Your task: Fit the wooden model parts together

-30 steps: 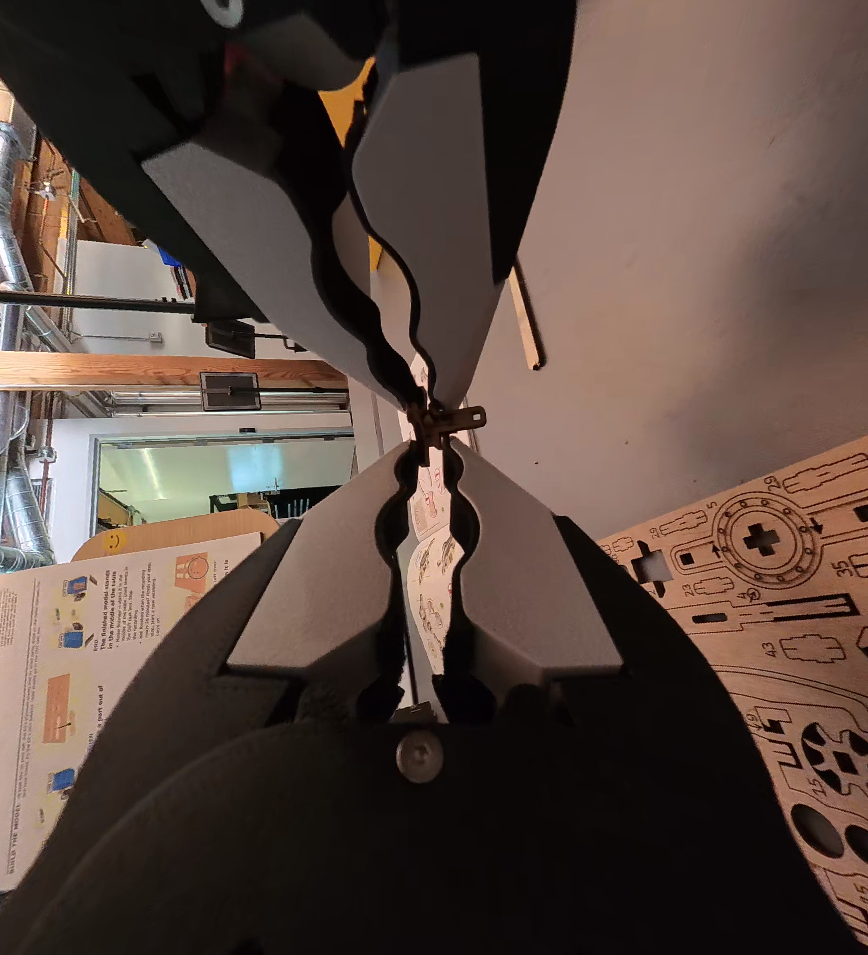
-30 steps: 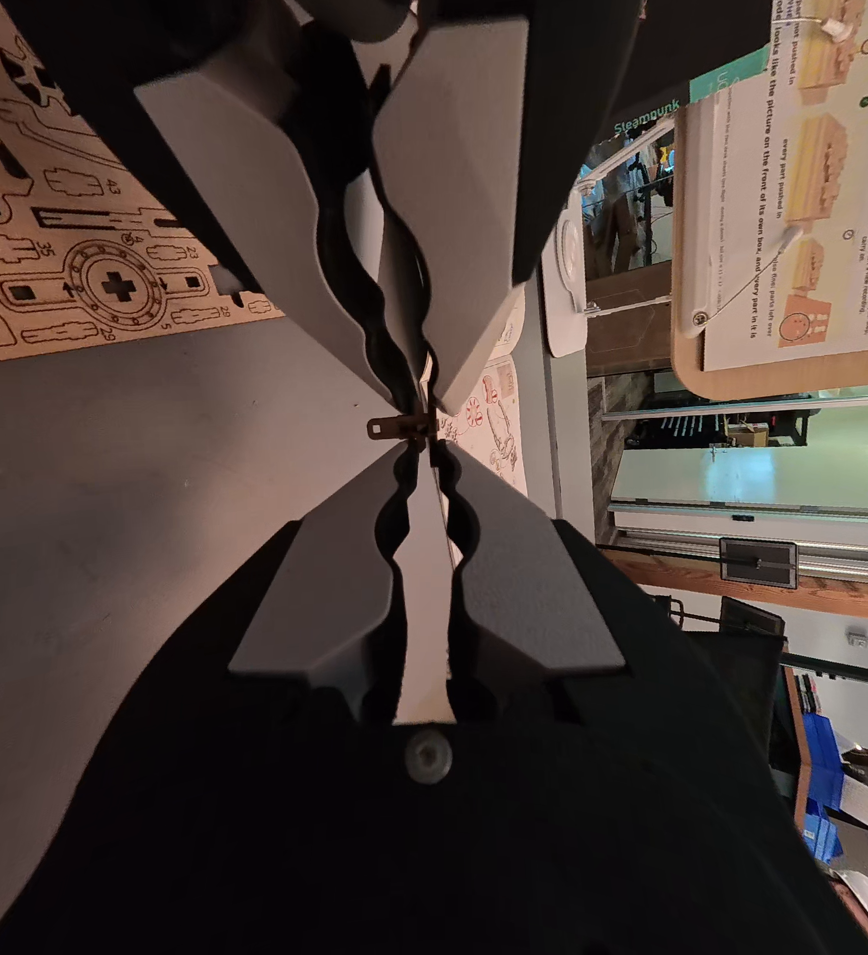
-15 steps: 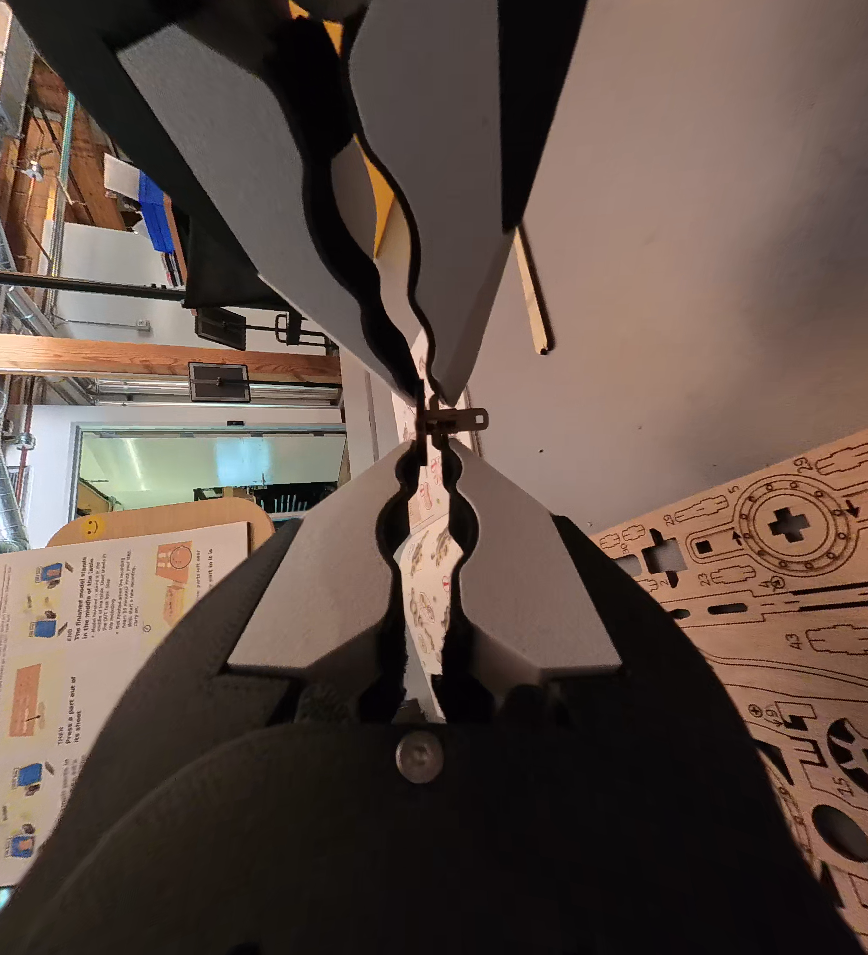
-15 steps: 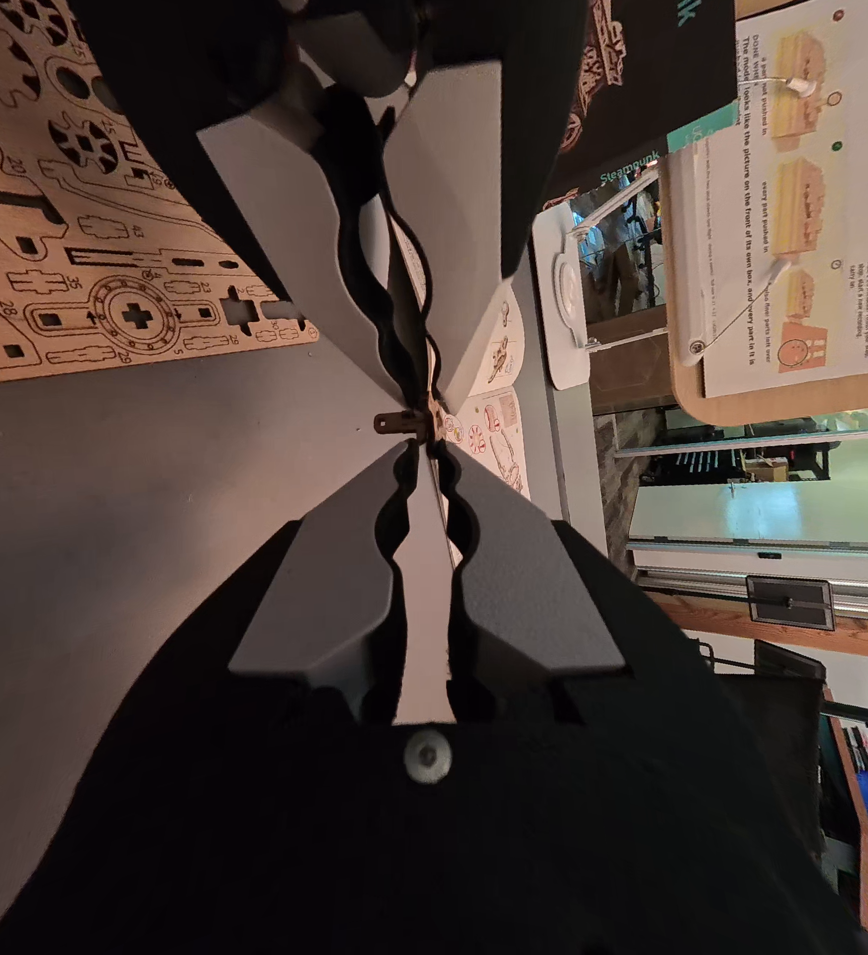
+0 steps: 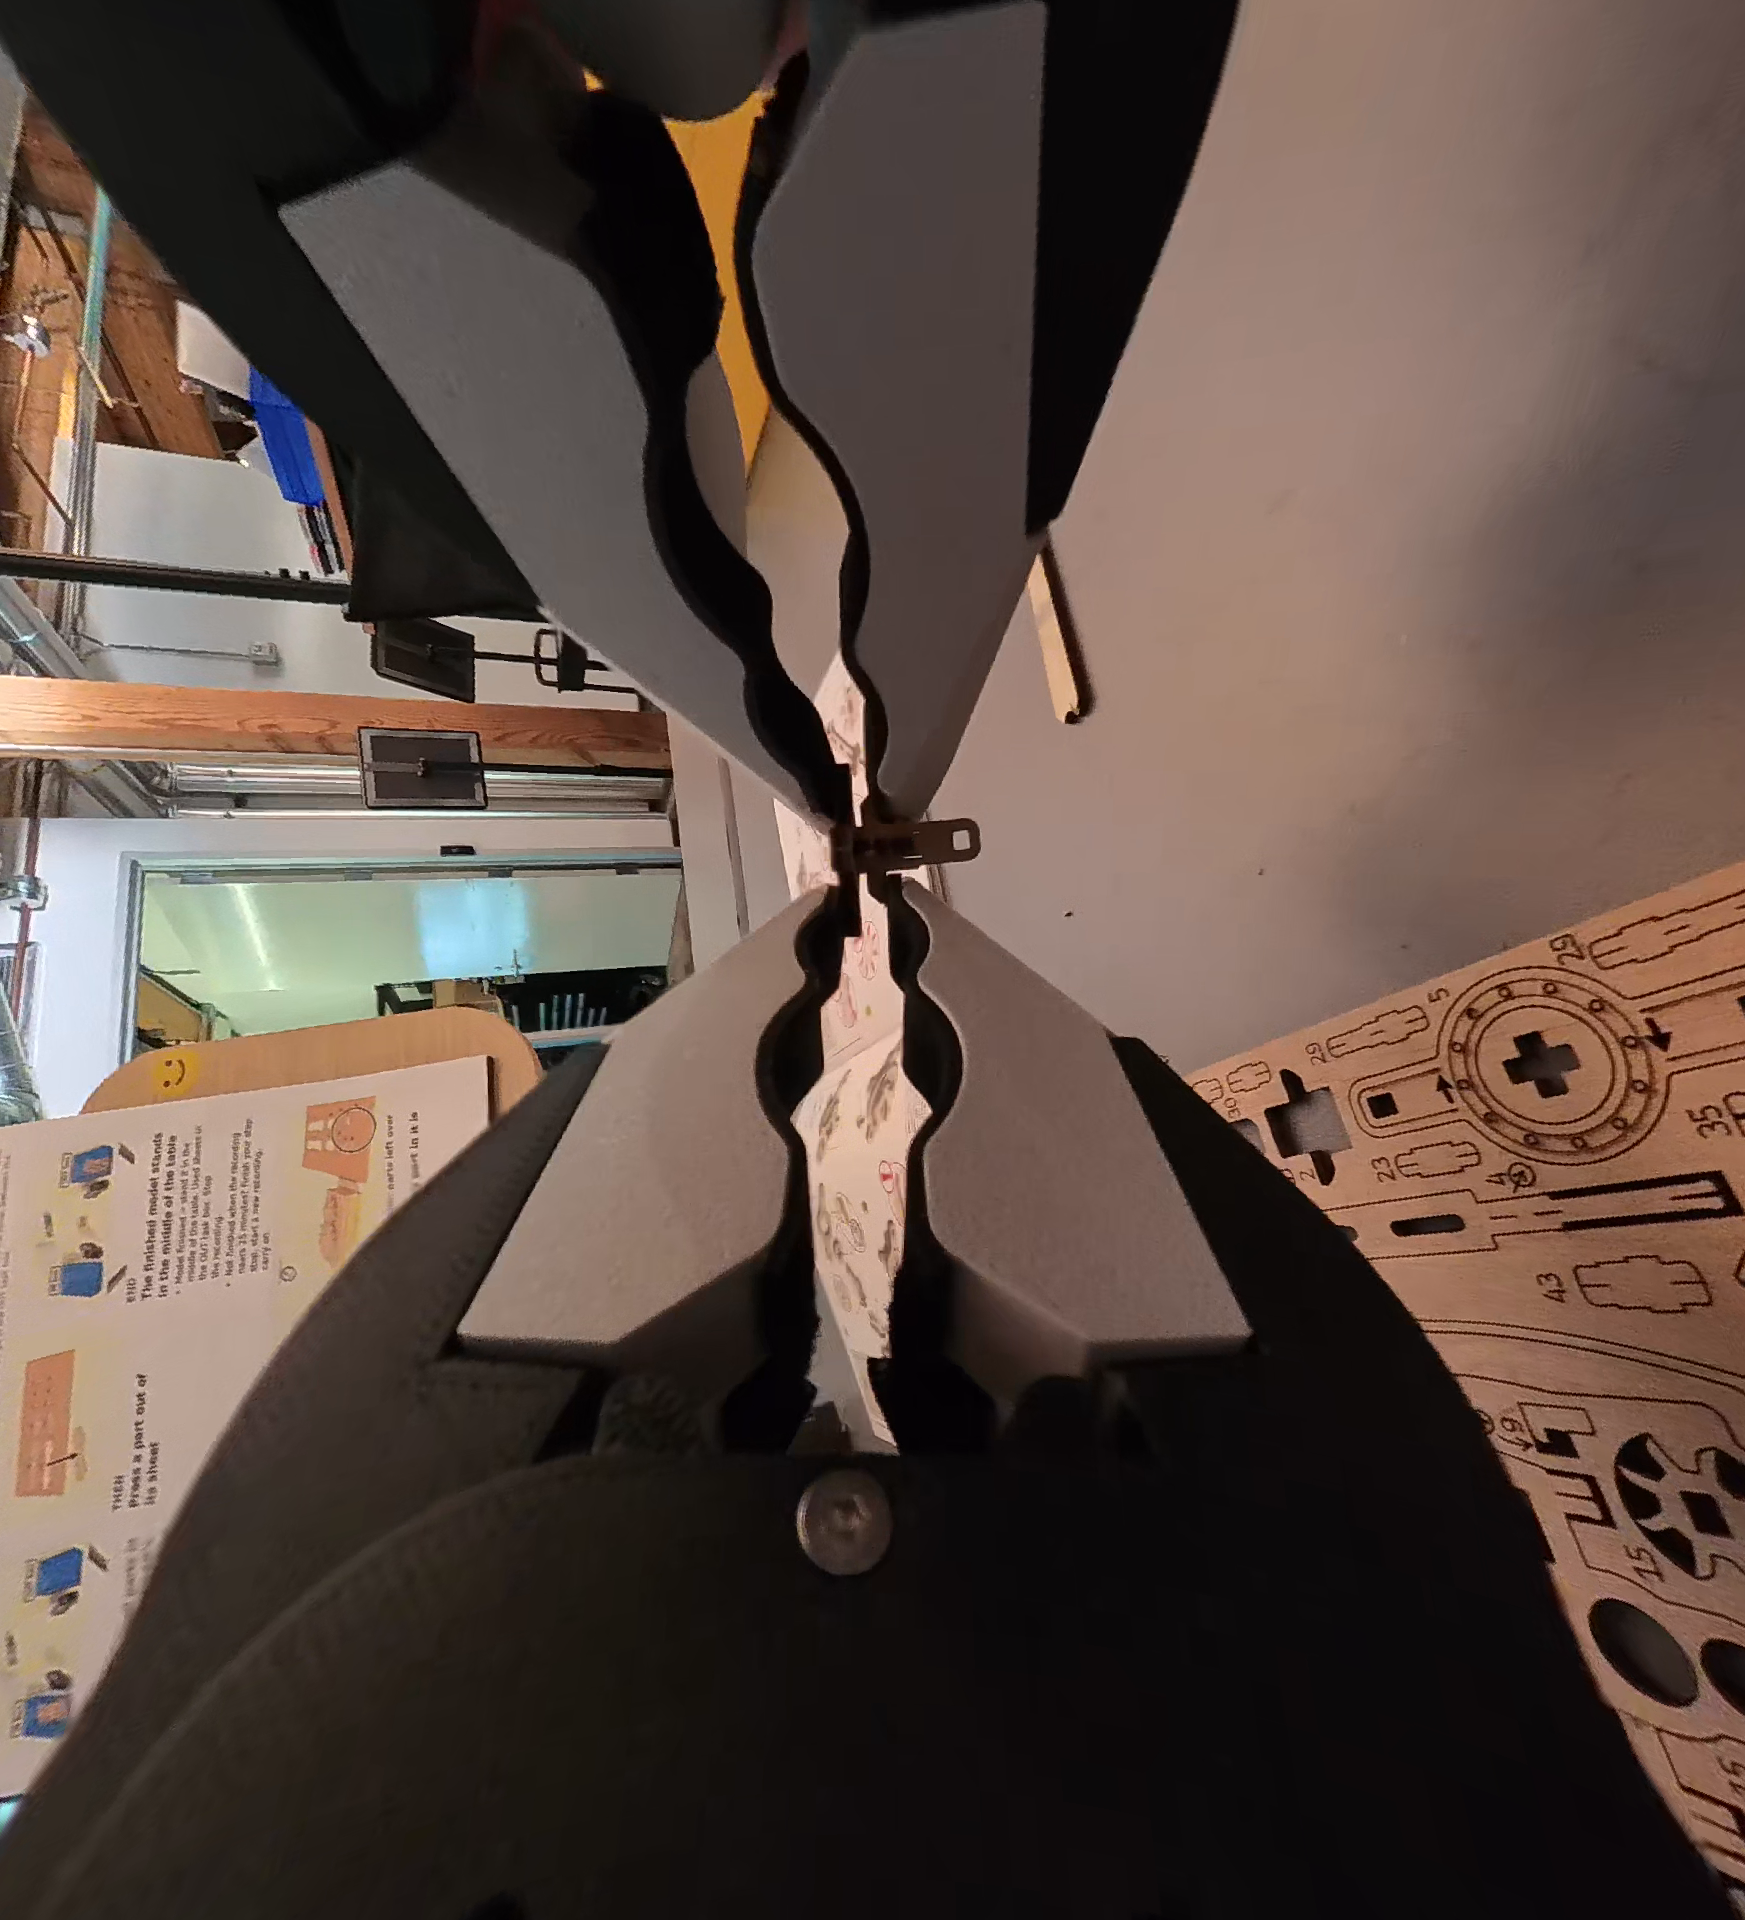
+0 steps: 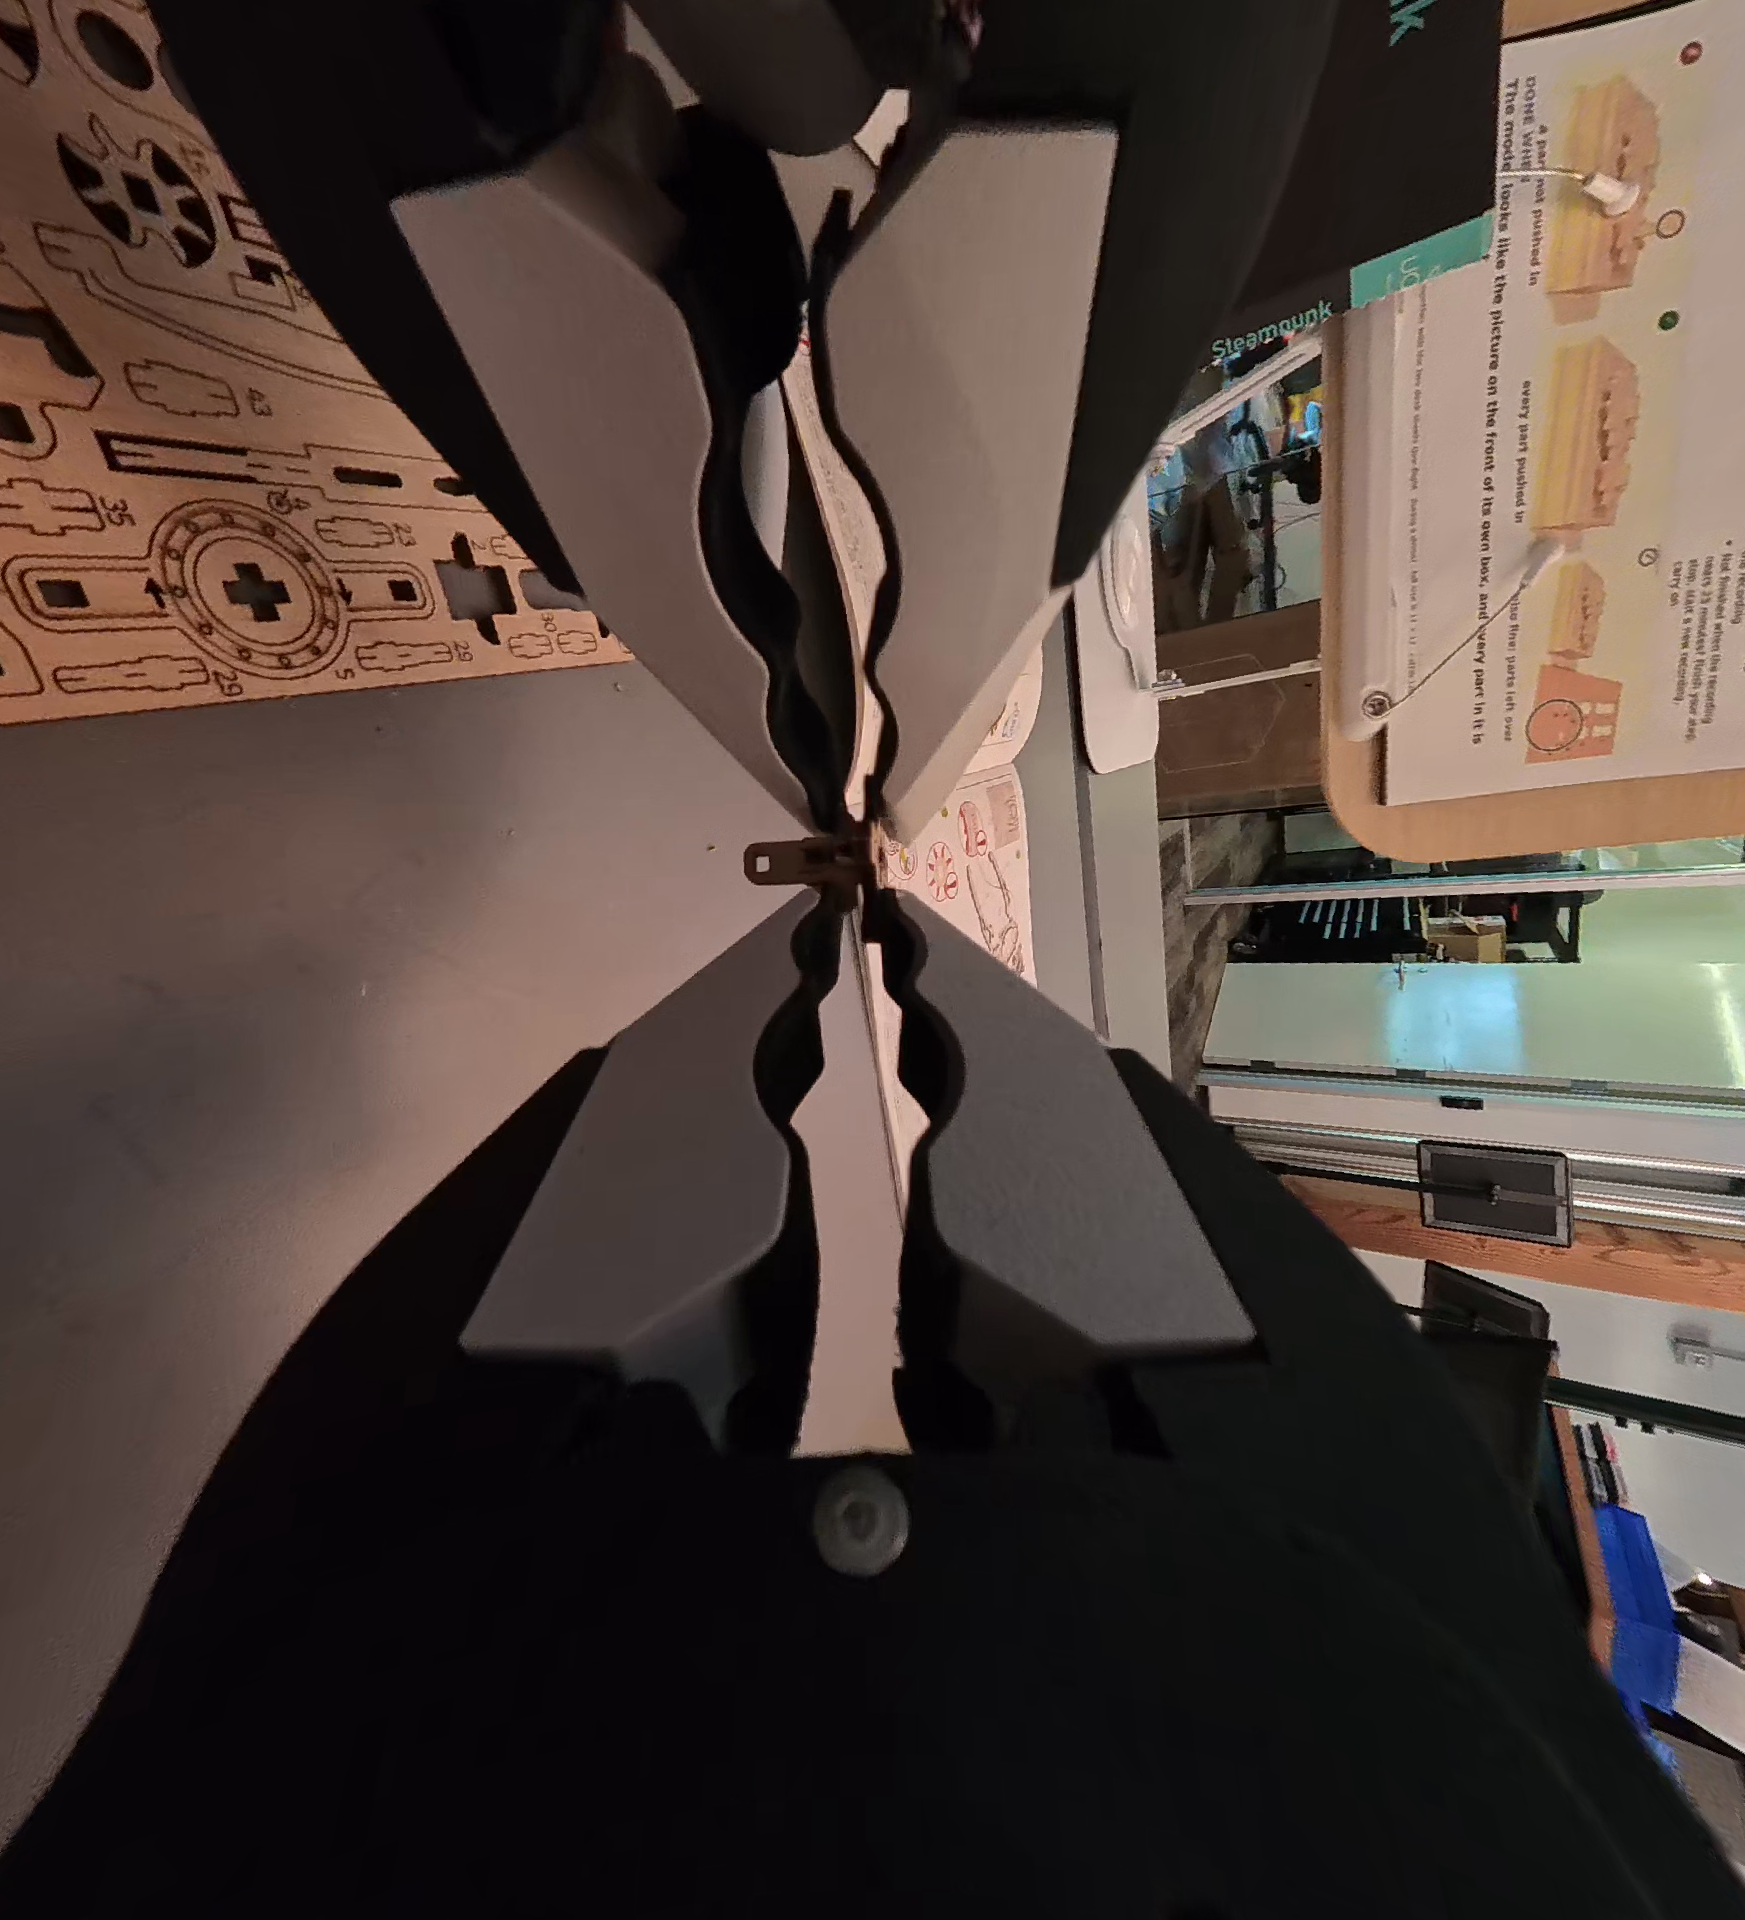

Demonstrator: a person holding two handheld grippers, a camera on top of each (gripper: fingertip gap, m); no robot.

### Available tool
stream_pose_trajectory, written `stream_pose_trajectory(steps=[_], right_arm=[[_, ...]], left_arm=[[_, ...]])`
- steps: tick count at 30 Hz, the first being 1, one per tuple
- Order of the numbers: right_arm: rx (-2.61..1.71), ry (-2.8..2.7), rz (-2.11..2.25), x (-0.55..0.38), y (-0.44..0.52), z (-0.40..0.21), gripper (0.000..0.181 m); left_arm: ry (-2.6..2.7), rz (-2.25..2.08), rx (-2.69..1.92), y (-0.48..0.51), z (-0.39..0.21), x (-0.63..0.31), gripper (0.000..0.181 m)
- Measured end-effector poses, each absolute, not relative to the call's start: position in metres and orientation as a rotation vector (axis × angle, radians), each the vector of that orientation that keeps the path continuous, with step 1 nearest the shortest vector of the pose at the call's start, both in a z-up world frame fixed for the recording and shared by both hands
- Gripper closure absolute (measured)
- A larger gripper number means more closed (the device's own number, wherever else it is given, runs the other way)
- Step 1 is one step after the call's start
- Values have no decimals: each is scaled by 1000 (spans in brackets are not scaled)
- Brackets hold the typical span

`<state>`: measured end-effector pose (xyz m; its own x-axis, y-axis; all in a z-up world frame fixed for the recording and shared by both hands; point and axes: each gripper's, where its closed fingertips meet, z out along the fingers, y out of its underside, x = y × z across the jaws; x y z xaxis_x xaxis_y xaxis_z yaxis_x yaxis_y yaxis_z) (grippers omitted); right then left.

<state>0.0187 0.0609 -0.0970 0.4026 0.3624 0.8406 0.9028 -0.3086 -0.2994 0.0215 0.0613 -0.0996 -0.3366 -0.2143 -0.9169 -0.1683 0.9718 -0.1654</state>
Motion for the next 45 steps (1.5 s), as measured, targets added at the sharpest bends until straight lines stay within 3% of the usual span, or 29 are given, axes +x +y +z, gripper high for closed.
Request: stream_pose_trajectory(steps=[28, 45], right_arm=[[-1909, -1094, -742, 12, 57, -106, 177], [-2002, -1150, -495, 4, 54, -134, 175]], left_arm=[[2008, -10, -267, 58, -109, 15, 177], [2278, -298, -561, 51, -138, 4, 176]])
